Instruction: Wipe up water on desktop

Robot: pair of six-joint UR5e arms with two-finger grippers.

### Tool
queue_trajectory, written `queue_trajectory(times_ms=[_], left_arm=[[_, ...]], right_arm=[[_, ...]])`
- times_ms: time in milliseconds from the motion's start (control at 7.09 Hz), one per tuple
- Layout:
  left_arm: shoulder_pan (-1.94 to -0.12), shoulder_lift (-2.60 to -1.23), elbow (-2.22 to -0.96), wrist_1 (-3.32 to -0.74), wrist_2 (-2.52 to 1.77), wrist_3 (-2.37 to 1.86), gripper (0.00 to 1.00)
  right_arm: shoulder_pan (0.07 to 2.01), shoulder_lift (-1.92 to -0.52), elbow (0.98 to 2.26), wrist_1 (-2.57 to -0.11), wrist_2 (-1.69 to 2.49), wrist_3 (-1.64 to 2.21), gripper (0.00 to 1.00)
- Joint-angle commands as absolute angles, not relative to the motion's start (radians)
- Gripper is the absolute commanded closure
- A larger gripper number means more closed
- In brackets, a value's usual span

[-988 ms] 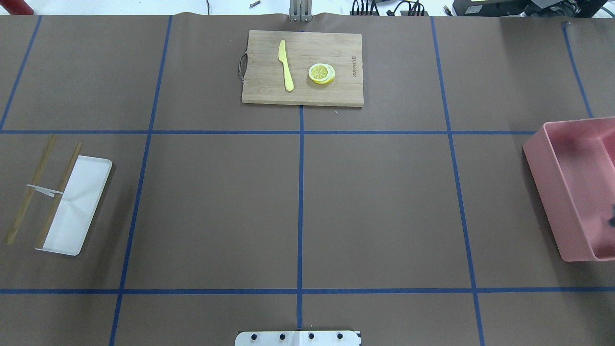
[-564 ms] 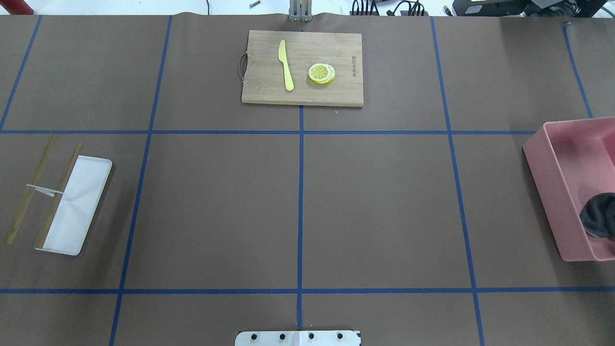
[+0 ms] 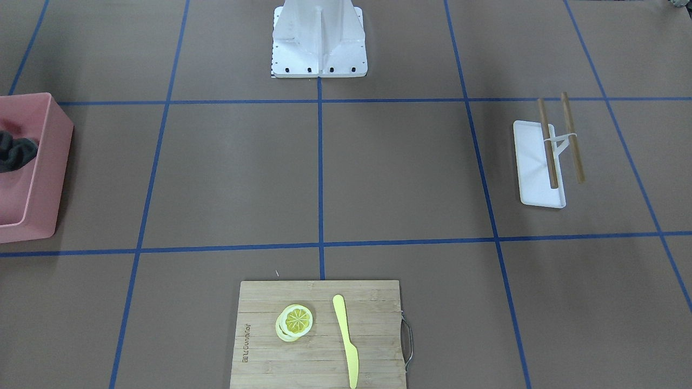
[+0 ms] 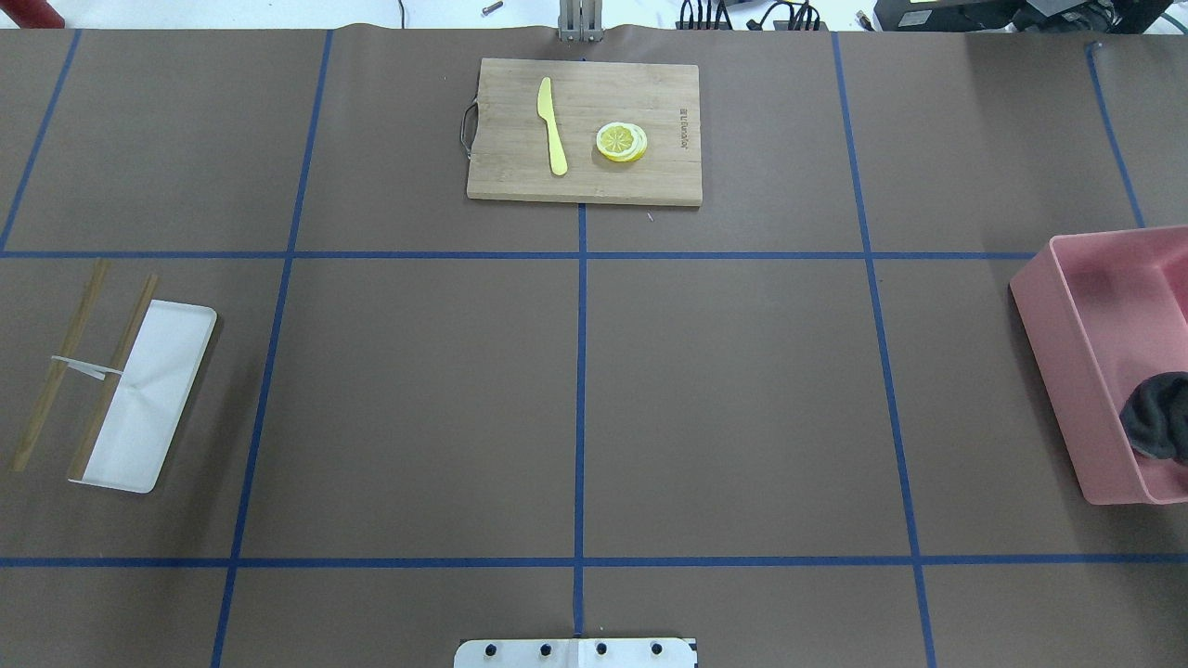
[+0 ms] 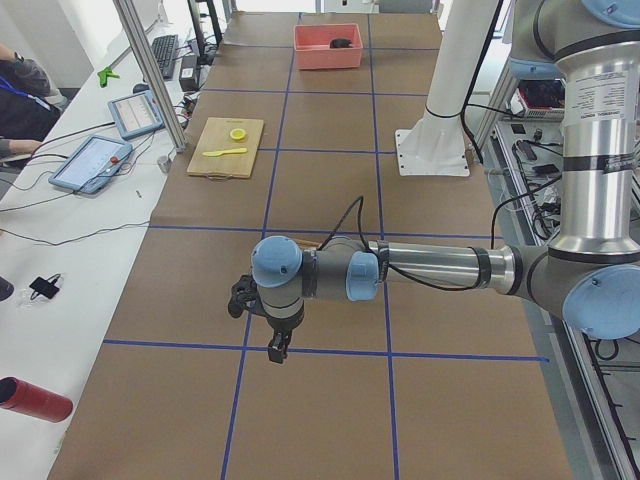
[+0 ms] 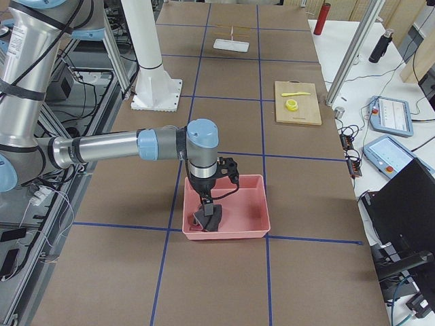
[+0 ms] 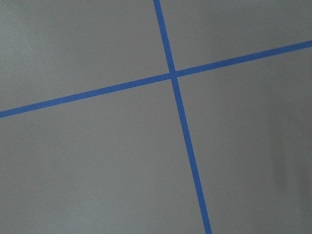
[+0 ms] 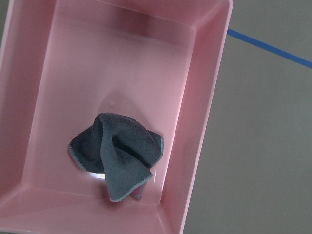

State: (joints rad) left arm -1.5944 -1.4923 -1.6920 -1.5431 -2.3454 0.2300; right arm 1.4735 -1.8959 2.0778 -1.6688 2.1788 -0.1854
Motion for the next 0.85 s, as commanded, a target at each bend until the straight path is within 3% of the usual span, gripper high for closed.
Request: queue_trajectory(times_ms=[0, 423, 706], left_arm=[[-1.594, -1.490, -1.692, -1.543, -2.345, 0.230, 0.01], [-1.594, -1.486, -1.692, -1.543, -2.345, 0.235, 0.01], [-1.594, -1.486, -1.692, -1.543, -2.345, 0.235, 0.01]], right_arm=[[1.476, -1.786, 1.983, -1.669, 2.169, -0.178, 0.00], [1.491, -1.704, 1.861, -1.671, 2.206, -0.047, 0.00], [1.502, -1.709, 1.868, -1.669, 2.278, -0.040, 0.00]])
